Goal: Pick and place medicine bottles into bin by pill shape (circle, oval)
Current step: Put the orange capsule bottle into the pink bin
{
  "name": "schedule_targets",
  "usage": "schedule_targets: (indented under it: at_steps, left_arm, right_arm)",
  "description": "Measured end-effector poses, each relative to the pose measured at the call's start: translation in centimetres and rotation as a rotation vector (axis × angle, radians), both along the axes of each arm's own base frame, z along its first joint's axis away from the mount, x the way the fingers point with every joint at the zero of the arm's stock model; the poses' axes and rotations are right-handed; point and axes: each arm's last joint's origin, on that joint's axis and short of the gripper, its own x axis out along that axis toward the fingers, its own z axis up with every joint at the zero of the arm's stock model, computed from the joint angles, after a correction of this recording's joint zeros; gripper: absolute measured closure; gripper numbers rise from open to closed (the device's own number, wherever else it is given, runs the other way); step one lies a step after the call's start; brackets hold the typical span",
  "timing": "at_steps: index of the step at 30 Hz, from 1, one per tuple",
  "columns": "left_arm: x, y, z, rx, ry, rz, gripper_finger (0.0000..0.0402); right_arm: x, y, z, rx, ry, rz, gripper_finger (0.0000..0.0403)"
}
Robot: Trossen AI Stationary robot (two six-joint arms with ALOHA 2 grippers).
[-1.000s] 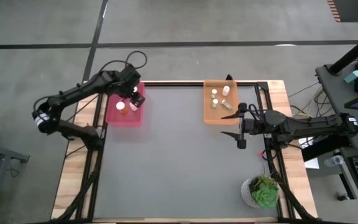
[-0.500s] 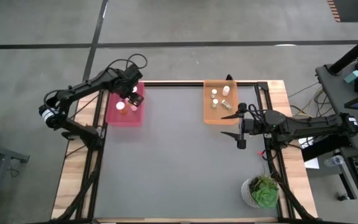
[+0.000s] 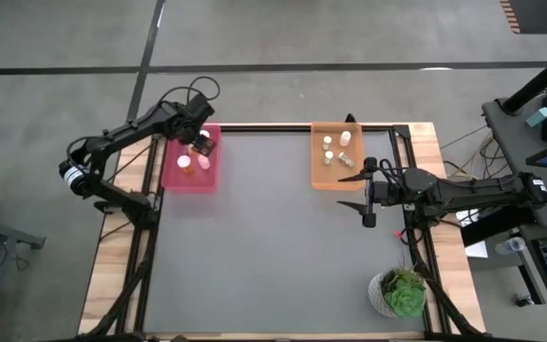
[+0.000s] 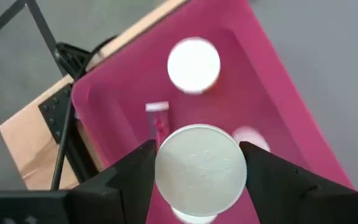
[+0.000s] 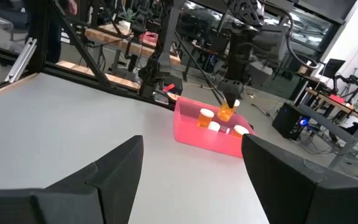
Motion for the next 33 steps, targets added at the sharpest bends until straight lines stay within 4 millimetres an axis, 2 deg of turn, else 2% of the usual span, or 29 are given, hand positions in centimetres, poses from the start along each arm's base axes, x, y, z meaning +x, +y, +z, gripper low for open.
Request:
schedule_targets:
  at_steps: [7, 17, 24, 33]
  left_arm:
    - [-0.1, 1.1, 0.2, 0.059, -0.052, 0.025, 0.0198]
    - [-0.5, 1.4, 0.0, 0.061, -0.055, 0.044, 0.0198]
    - [-0.7, 1.1, -1.5, 0.023, -0.045, 0.038, 0.0198]
    - [-0.7, 1.7, -2.8, 0.071, -0.085, 0.044, 0.0198]
  right_arm:
    - [0.0, 0.0, 0.0, 0.001, 0.000, 0.000, 0.0138]
    - [0.0, 0.0, 0.0, 0.000, 0.000, 0.000, 0.0138]
    - [0.0, 0.0, 0.0, 0.000, 0.001, 0.000, 0.0138]
    - [0.0, 0.0, 0.0, 0.000, 0.001, 0.000, 0.0138]
